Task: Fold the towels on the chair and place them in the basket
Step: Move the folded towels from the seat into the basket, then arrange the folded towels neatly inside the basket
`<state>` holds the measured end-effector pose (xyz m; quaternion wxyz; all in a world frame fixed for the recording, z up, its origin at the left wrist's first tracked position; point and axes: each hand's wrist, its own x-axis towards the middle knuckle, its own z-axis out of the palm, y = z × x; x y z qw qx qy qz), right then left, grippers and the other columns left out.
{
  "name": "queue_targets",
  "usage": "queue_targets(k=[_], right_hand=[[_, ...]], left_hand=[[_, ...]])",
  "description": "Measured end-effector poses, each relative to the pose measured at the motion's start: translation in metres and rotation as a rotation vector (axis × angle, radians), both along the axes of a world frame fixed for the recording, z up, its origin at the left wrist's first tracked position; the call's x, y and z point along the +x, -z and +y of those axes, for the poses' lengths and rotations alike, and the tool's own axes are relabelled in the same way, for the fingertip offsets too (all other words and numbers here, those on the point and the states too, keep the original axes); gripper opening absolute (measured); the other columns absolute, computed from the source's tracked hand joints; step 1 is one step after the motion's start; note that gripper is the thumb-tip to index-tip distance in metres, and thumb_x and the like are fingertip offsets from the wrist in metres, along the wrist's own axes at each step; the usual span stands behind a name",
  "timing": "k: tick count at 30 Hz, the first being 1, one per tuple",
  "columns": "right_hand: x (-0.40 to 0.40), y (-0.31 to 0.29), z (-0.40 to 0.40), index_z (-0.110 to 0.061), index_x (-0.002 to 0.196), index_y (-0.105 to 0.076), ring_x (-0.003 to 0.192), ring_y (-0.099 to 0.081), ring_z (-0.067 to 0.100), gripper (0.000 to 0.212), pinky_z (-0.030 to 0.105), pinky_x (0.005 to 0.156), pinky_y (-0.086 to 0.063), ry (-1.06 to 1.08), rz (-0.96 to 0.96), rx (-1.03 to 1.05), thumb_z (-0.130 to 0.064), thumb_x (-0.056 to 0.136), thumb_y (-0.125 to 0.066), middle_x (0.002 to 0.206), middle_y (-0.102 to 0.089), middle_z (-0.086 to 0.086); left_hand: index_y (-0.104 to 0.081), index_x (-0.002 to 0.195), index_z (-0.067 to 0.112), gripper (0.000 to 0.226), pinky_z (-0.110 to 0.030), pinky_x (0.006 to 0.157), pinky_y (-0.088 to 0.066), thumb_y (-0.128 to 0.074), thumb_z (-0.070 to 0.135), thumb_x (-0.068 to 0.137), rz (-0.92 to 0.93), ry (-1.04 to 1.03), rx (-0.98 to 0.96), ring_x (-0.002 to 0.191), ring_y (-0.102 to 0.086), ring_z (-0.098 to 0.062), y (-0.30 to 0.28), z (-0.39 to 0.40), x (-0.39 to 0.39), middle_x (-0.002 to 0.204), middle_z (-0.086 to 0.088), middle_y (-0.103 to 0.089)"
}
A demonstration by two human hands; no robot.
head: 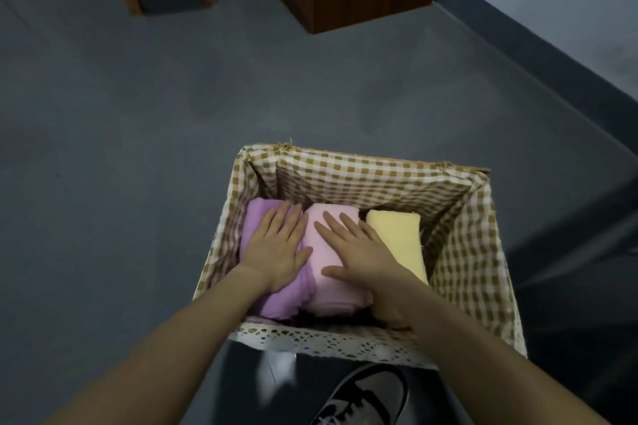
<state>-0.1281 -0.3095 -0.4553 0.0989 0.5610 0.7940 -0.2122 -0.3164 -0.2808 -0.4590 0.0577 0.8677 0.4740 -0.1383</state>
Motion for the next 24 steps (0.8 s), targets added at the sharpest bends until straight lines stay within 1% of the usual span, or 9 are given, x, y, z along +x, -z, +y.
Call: queue_targets(k=[2,5,8,11,13,16,20,22,24], right_hand=[[0.003,0.004,0.002,-0.032,0.152,0.010,0.148,0.011,0.017,0.081,0.039,0.118,0.004,-0.002,-0.014,0.001,-0.055,0.095,-0.043,0.160,0.016,-0.008],[0.002,0.003,0.002,-0.033,0.152,0.008,0.148,0.011,0.017,0.080,0.039,0.118,0.004,0.005,-0.005,-0.008,-0.053,0.095,-0.044,0.160,0.015,-0.008],[-0.001,-0.009,0.000,-0.030,0.154,-0.006,0.149,-0.002,0.019,0.071,0.039,0.118,-0.006,0.049,0.067,0.005,-0.044,0.097,-0.045,0.162,0.002,-0.005],[0.003,-0.035,-0.001,-0.023,0.150,-0.028,0.139,-0.033,0.022,0.058,0.036,0.111,-0.031,0.113,0.148,0.106,-0.034,0.097,-0.048,0.157,-0.028,0.002],[0.011,-0.061,-0.007,-0.023,0.145,-0.038,0.131,-0.044,0.023,0.049,0.037,0.104,-0.039,0.139,0.153,0.203,-0.032,0.098,-0.048,0.148,-0.044,0.002],[0.030,-0.111,-0.023,-0.022,0.140,-0.046,0.126,-0.049,0.023,0.044,0.036,0.100,-0.041,0.146,0.127,0.320,-0.032,0.097,-0.049,0.140,-0.052,0.001],[0.063,-0.193,-0.060,-0.017,0.137,-0.050,0.124,-0.049,0.025,0.041,0.036,0.096,-0.040,0.188,0.087,0.500,-0.032,0.099,-0.047,0.134,-0.055,0.004],[0.083,-0.231,-0.087,-0.016,0.135,-0.050,0.122,-0.050,0.025,0.040,0.037,0.094,-0.041,0.239,0.044,0.586,-0.032,0.099,-0.045,0.130,-0.056,0.005],[0.106,-0.264,-0.119,-0.015,0.133,-0.053,0.118,-0.053,0.026,0.037,0.038,0.091,-0.042,0.302,0.016,0.671,-0.029,0.099,-0.047,0.126,-0.058,0.005]], left_hand=[[0.012,0.150,0.015,0.114,-0.033,0.109,0.023,0.049,0.064,0.053,0.016,0.054,-0.027,0.146,0.014,-0.022,0.004,0.008,-0.005,0.157,-0.004,0.017],[0.010,0.151,0.017,0.112,-0.033,0.111,0.020,0.046,0.066,0.057,-0.027,0.042,-0.023,0.146,0.014,-0.022,0.000,0.009,-0.008,0.158,-0.004,0.015],[0.002,0.152,0.019,0.088,-0.033,0.114,0.015,0.017,0.063,0.077,-0.121,-0.008,-0.050,0.147,0.012,-0.020,-0.010,0.000,-0.006,0.159,-0.003,0.010],[-0.015,0.153,0.019,0.060,-0.033,0.117,0.001,-0.021,0.045,0.099,-0.243,-0.093,-0.015,0.148,0.000,-0.018,-0.042,-0.005,-0.002,0.161,0.000,0.002],[-0.027,0.150,0.019,0.054,-0.033,0.115,-0.005,-0.028,0.039,0.100,-0.310,-0.131,0.053,0.146,-0.010,-0.017,-0.068,-0.008,0.004,0.161,0.001,-0.008],[-0.044,0.141,0.014,0.075,-0.038,0.110,-0.015,-0.013,0.049,0.082,-0.396,-0.135,0.156,0.140,-0.028,-0.024,-0.114,-0.021,0.021,0.153,-0.004,-0.032],[-0.065,0.117,0.009,0.050,-0.039,0.097,-0.030,-0.041,0.034,0.082,-0.541,-0.028,0.270,0.115,-0.058,-0.029,-0.184,-0.043,0.057,0.126,-0.011,-0.062],[-0.067,0.111,0.009,0.048,-0.034,0.090,-0.027,-0.040,0.036,0.082,-0.598,0.049,0.311,0.106,-0.064,-0.027,-0.222,-0.057,0.082,0.118,-0.010,-0.066],[-0.065,0.117,0.010,0.047,-0.032,0.090,-0.024,-0.039,0.036,0.087,-0.678,0.132,0.313,0.113,-0.060,-0.025,-0.256,-0.075,0.112,0.124,-0.008,-0.063]])
